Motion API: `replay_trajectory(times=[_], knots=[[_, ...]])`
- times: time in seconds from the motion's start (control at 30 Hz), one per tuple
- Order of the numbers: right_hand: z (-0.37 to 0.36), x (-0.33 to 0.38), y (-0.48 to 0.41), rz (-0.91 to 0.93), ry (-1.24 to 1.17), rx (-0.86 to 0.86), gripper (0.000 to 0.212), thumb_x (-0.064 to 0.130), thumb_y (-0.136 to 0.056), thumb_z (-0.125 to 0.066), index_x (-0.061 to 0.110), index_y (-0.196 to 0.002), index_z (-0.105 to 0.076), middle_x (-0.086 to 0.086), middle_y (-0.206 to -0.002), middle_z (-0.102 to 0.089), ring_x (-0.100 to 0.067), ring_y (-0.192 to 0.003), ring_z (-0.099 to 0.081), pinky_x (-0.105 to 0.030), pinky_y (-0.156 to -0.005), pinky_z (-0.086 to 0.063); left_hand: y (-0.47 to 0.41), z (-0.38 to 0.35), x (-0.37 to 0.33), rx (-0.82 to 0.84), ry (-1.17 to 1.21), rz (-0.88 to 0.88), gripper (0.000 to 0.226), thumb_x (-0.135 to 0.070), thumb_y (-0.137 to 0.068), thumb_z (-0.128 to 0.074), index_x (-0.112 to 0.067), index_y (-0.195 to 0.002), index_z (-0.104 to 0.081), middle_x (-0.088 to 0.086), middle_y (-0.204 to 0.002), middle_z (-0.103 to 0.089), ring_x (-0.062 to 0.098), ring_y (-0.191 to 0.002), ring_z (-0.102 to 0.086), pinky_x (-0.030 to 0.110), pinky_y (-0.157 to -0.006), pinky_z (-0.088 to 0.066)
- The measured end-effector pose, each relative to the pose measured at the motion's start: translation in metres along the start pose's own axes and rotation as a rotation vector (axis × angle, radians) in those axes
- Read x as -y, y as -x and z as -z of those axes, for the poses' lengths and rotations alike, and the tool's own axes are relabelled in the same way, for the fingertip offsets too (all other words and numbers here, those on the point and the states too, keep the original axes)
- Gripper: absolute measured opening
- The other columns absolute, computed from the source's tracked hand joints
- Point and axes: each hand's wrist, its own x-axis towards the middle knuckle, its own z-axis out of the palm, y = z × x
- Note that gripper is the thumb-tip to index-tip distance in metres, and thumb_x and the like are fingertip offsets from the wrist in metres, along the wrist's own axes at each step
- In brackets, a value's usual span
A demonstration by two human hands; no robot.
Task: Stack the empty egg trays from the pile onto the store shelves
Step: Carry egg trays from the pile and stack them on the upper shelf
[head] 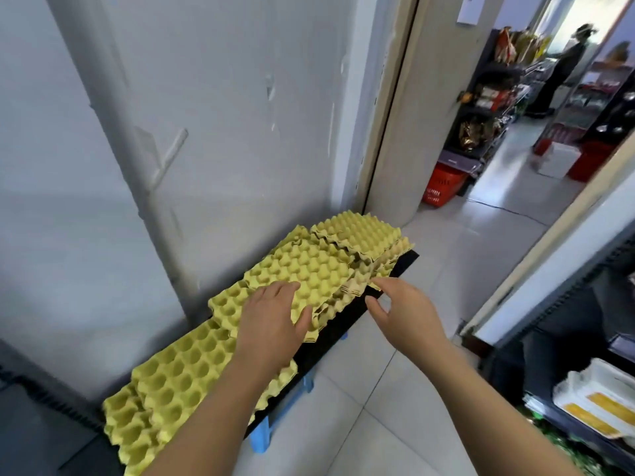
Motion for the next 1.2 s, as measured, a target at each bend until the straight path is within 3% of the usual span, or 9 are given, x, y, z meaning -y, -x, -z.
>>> replay_trajectory(times=[0.13,0.37,0.47,0.53,0.63,0.83,1.0,1.2], knots=[[-0.008,-0.041,-0.056,-0.091,0.006,0.004,0.034,0.035,-0.094,-0.053,0.019,-0.123,-0.061,0.003,-0.120,-0.064,-0.017,-0.106,-0.058,-0.024,-0.080,-0.040,-0.071,-0.037,-0.010,0.066,0.020,-0.014,0.048,-0.045,-0.096,-0.050,-0.020,-0.136,-0.052,-0.002,-0.134,-0.056,0.019,-0.123,-0.050,0.035,-0.105,-0.036],[-0.028,-0.129,-0.142,-0.173,-0.022,0.026,0.038,0.032,-0.094,-0.054,0.018,-0.129,-0.058,0.000,-0.129,-0.060,-0.018,-0.115,-0.055,-0.026,-0.086,-0.040,-0.165,-0.120,-0.039,0.162,0.072,0.002,0.048,-0.043,-0.096,-0.050,-0.018,-0.137,-0.051,-0.002,-0.133,-0.056,0.018,-0.120,-0.050,0.032,-0.101,-0.037],[-0.036,-0.172,-0.183,-0.173,-0.033,0.053,0.036,0.031,-0.094,-0.054,0.017,-0.126,-0.060,-0.001,-0.124,-0.063,-0.019,-0.107,-0.058,-0.026,-0.081,-0.040,-0.202,-0.160,-0.057,0.177,0.097,0.052,0.048,-0.042,-0.096,-0.052,-0.017,-0.137,-0.051,-0.001,-0.133,-0.055,0.020,-0.120,-0.050,0.032,-0.099,-0.037],[-0.040,-0.201,-0.212,-0.148,-0.049,0.070,0.035,0.030,-0.093,-0.054,0.019,-0.127,-0.060,-0.002,-0.118,-0.064,-0.019,-0.096,-0.060,-0.025,-0.076,-0.039,-0.227,-0.187,-0.071,0.181,0.110,0.105,0.048,-0.040,-0.096,-0.053,-0.016,-0.136,-0.052,0.000,-0.133,-0.056,0.020,-0.120,-0.051,0.032,-0.098,-0.038],[-0.047,-0.241,-0.256,-0.127,-0.086,0.121,0.034,0.030,-0.093,-0.055,0.020,-0.126,-0.060,-0.004,-0.114,-0.065,-0.021,-0.096,-0.060,-0.028,-0.077,-0.041,-0.261,-0.225,-0.092,0.199,0.137,0.200,0.047,-0.040,-0.094,-0.056,-0.016,-0.135,-0.053,0.000,-0.131,-0.057,0.020,-0.120,-0.052,0.032,-0.096,-0.040],[-0.075,-0.303,-0.332,-0.055,-0.073,0.271,0.036,0.032,-0.094,-0.053,0.019,-0.128,-0.058,0.001,-0.129,-0.058,-0.018,-0.118,-0.052,-0.030,-0.089,-0.043,-0.308,-0.288,-0.109,0.240,0.146,0.394,0.046,-0.037,-0.092,-0.059,-0.014,-0.132,-0.055,0.004,-0.129,-0.057,0.023,-0.118,-0.053,0.033,-0.093,-0.042],[-0.104,-0.333,-0.385,-0.044,-0.083,0.357,0.029,0.029,-0.095,-0.051,0.012,-0.115,-0.062,-0.005,-0.118,-0.062,-0.021,-0.104,-0.057,-0.035,-0.085,-0.048,-0.343,-0.324,-0.102,0.303,0.134,0.562,0.054,-0.040,-0.091,-0.058,-0.016,-0.139,-0.048,0.006,-0.136,-0.051,0.027,-0.120,-0.052,0.041,-0.096,-0.046],[-0.147,-0.357,-0.444,-0.049,-0.101,0.456,0.048,0.034,-0.097,-0.050,0.010,-0.138,-0.047,-0.007,-0.139,-0.049,-0.020,-0.126,-0.046,-0.033,-0.099,-0.041,-0.385,-0.366,-0.087,0.361,0.179,0.752,0.074,-0.045,-0.088,-0.063,-0.018,-0.148,-0.029,0.011,-0.149,-0.031,0.032,-0.133,-0.038,0.045,-0.100,-0.040]])
